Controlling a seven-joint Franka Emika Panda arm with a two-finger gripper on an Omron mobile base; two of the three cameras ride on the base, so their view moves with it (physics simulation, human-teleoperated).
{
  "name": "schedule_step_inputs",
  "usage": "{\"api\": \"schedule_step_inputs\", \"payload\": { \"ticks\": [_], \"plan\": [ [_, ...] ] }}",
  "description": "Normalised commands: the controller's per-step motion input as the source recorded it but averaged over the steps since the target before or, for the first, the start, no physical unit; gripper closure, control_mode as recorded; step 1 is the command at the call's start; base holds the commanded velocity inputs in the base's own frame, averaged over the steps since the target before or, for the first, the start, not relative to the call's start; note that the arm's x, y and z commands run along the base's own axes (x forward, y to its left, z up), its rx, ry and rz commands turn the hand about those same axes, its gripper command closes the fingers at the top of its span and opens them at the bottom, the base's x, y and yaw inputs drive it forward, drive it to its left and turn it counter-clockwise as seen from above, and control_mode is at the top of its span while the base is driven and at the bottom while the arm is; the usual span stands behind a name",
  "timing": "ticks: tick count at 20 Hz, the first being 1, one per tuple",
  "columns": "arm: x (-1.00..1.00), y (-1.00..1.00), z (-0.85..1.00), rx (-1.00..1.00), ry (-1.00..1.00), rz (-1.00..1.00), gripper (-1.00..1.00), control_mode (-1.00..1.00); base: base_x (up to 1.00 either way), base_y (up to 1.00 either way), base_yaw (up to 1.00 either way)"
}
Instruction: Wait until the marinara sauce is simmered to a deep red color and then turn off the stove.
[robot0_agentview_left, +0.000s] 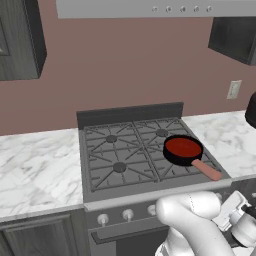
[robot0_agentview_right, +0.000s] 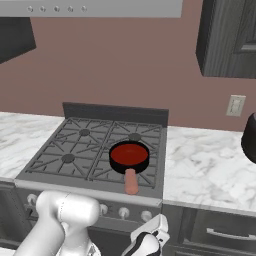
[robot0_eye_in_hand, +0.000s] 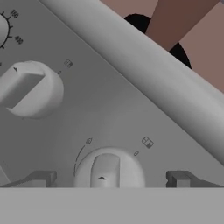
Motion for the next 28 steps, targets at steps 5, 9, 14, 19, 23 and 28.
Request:
{"api": "schedule_step_inputs", "payload": {
  "ticks": [5,9,14,19,23,28],
  "plan": [
    [0.00,0.04,0.00,-0.02,0.00,0.00,-1.00,-1.00,0.00,0.00,0.00],
    [0.00,0.02,0.00,-0.01,0.00,0.00,-1.00,-1.00,0.00,0.00,0.00],
    [0.00,0.00,0.00,0.00,0.00,0.00,-1.00,-1.00,0.00,0.00,0.00],
    [0.00,0.00,0.00,0.00,0.00,0.00,1.00,-1.00,0.00,0.00,0.00],
    [0.00,0.00,0.00,0.00,0.00,0.00,1.00,-1.00,0.00,0.00,0.00],
    [0.00,0.00,0.00,0.00,0.00,-0.05,1.00,-1.00,0.00,0.00,0.00]
  ]
}}
